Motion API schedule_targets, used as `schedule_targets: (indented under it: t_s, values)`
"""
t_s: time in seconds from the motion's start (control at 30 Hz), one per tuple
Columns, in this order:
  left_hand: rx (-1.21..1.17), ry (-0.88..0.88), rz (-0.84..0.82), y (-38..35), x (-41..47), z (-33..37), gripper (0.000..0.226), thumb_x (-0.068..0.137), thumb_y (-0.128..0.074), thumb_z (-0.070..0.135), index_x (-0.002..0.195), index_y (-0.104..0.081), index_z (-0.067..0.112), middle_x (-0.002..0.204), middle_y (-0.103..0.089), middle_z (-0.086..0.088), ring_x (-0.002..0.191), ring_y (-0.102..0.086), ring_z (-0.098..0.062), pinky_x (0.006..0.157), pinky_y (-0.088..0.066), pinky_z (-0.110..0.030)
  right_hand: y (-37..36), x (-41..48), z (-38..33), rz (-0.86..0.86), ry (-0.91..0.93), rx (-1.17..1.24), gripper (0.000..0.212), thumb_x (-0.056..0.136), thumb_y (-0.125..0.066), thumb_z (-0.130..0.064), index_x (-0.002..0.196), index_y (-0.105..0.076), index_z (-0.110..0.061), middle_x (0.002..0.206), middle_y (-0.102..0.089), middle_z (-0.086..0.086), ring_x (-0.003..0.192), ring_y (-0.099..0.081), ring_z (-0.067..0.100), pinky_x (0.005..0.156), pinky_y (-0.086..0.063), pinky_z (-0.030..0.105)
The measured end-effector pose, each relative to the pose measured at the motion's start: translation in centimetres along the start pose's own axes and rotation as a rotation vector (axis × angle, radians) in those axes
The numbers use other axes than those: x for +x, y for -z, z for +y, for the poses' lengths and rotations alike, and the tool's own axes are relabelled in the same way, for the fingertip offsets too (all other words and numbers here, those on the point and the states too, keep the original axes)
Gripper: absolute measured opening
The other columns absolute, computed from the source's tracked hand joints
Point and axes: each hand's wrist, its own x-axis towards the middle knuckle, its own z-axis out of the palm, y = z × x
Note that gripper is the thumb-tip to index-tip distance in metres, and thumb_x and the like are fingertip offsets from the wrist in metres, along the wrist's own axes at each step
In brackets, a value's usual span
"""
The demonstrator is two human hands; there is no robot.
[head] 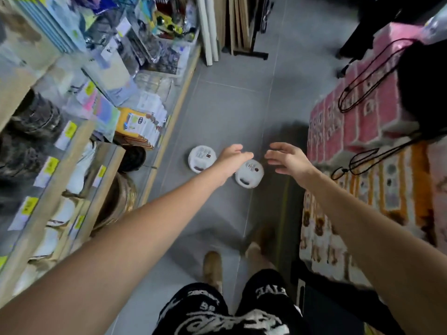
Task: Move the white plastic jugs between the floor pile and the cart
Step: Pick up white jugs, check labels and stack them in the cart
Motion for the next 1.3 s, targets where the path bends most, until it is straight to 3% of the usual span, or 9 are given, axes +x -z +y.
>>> schedule_targets:
  t_s: [0.17, 0.3, 0.4, 0.5, 0.6, 0.83, 0.97, 1.13, 1.3]
  values:
    - [0.016, 0.071, 0.018, -1.7, 7.0, 2.6, 0.056, 0.093, -0.059, 0.03, 0.144, -0.039, 0.016, 0.143, -0.047, -0.001, 0.129, -0.046, -0.016, 0.092, -0.034, -0.026, 3.4, 7.9, -1.4, -0.055, -0.051, -0.014, 0.046, 0.091, -0.065, -0.021, 0.134, -0.05, -0.012, 0.123, -0.063, 0.009, 0.097, -0.063, 0.016, 0.071, -0.049, 0.023]
    - [0.038, 0.127, 0.049, -3.2, 12.8, 4.6, 0.056, 0.094, -0.057, 0.031, 0.144, -0.04, 0.015, 0.144, -0.045, -0.003, 0.13, -0.044, -0.018, 0.098, -0.036, -0.029, 5.7, 14.3, -2.0, -0.111, -0.099, -0.034, 0.046, 0.091, -0.065, -0.018, 0.134, -0.05, -0.011, 0.108, -0.063, 0.0, 0.086, -0.06, 0.007, 0.062, -0.045, 0.017]
    - [0.029, 0.2, 0.087, -4.4, 17.5, 4.9, 0.054, 0.094, -0.057, 0.031, 0.143, -0.04, 0.015, 0.145, -0.044, -0.003, 0.13, -0.043, -0.02, 0.103, -0.036, -0.033, 7.0, 19.1, -1.6, -0.146, -0.153, -0.059, 0.039, 0.092, -0.064, -0.019, 0.129, -0.054, -0.012, 0.116, -0.062, 0.006, 0.086, -0.059, 0.007, 0.058, -0.045, 0.016]
    - [-0.028, 0.258, 0.104, -5.4, 21.7, 4.2, 0.049, 0.095, -0.056, 0.027, 0.139, -0.043, 0.01, 0.14, -0.046, -0.007, 0.126, -0.045, -0.023, 0.098, -0.038, -0.033, 7.8, 23.8, -0.5, -0.189, -0.189, -0.078, 0.026, 0.092, -0.063, -0.017, 0.117, -0.056, -0.017, 0.118, -0.061, 0.007, 0.083, -0.059, 0.005, 0.053, -0.045, 0.011]
    - [-0.087, 0.317, 0.123, -6.3, 26.0, 2.4, 0.043, 0.096, -0.055, 0.025, 0.136, -0.044, 0.013, 0.134, -0.047, -0.008, 0.121, -0.046, -0.024, 0.091, -0.037, -0.031, 7.9, 28.5, 1.4, -0.215, -0.229, -0.101, 0.037, 0.091, -0.065, -0.021, 0.126, -0.053, -0.016, 0.12, -0.056, 0.001, 0.093, -0.057, 0.009, 0.06, -0.043, 0.015]
    - [-0.259, 0.485, 0.208, -8.2, 36.6, -5.8, 0.064, 0.095, -0.056, 0.03, 0.149, -0.025, 0.014, 0.151, -0.033, -0.007, 0.133, -0.037, -0.023, 0.089, -0.034, -0.029, 5.6, 38.8, 9.1, -0.249, -0.336, -0.196, 0.05, 0.091, -0.063, -0.02, 0.138, -0.047, -0.018, 0.129, -0.053, 0.0, 0.103, -0.052, 0.011, 0.065, -0.041, 0.017]
    - [-0.318, 0.555, 0.28, -9.6, 43.3, -12.2, 0.07, 0.094, -0.058, 0.029, 0.151, -0.02, 0.015, 0.153, -0.03, -0.006, 0.137, -0.034, -0.024, 0.084, -0.034, -0.024, 3.3, 46.1, 15.3, -0.23, -0.396, -0.3, 0.054, 0.091, -0.063, -0.022, 0.141, -0.044, -0.02, 0.142, -0.046, 0.004, 0.121, -0.048, 0.02, 0.083, -0.04, 0.026]
    - [-0.332, 0.597, 0.293, -12.0, 51.8, -22.1, 0.076, 0.088, -0.068, 0.027, 0.149, -0.023, 0.018, 0.146, -0.039, -0.004, 0.133, -0.04, -0.024, 0.097, -0.038, -0.031, 0.5, 54.7, 24.4, -0.213, -0.457, -0.312, 0.06, 0.09, -0.065, -0.018, 0.144, -0.04, -0.017, 0.144, -0.047, 0.005, 0.108, -0.047, 0.014, 0.066, -0.038, 0.022]
    - [-0.412, 0.645, 0.334, -14.2, 56.9, -30.6, 0.083, 0.077, -0.076, 0.04, 0.143, -0.03, 0.018, 0.135, -0.045, 0.003, 0.125, -0.045, -0.017, 0.104, -0.042, -0.039, -1.1, 60.7, 32.1, -0.262, -0.494, -0.393, 0.074, 0.086, -0.07, -0.021, 0.149, -0.03, -0.022, 0.148, -0.043, 0.005, 0.116, -0.051, 0.022, 0.091, -0.046, 0.04]
